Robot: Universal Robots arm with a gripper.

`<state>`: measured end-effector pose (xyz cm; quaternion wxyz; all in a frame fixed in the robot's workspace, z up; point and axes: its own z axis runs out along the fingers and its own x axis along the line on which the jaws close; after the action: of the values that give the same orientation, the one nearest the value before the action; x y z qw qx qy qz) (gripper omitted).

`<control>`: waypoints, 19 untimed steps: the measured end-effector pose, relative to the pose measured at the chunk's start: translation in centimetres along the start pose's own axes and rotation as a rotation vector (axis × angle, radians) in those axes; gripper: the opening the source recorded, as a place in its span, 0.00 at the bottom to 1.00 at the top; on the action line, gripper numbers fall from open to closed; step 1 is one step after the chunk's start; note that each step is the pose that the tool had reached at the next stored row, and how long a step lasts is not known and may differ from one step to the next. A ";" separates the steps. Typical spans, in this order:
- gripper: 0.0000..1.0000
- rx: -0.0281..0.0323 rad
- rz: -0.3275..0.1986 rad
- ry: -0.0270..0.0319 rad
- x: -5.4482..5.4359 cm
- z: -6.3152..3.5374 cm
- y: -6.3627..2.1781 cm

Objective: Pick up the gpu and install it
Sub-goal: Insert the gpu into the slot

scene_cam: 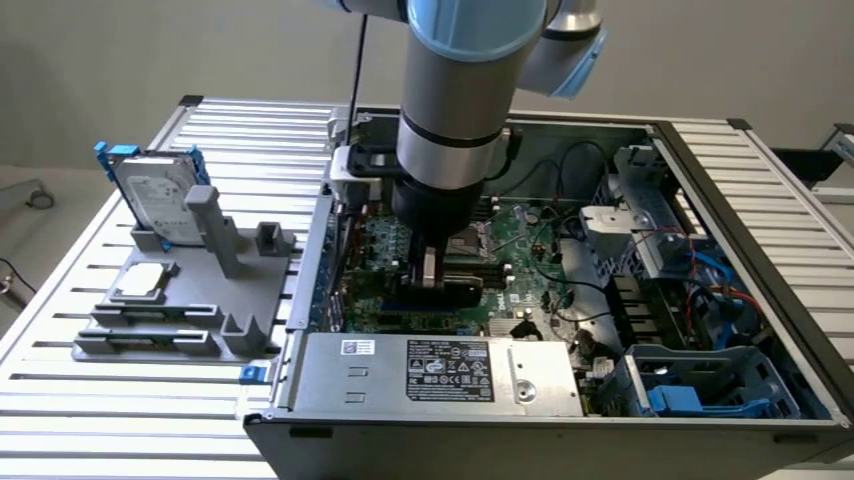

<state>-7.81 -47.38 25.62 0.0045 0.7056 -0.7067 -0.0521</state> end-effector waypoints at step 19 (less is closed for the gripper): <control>0.26 -0.0236 0.000 -0.0179 0.2 0.00 -0.42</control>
<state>-7.39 -47.59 25.56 0.0065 0.7050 -0.7060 -0.0667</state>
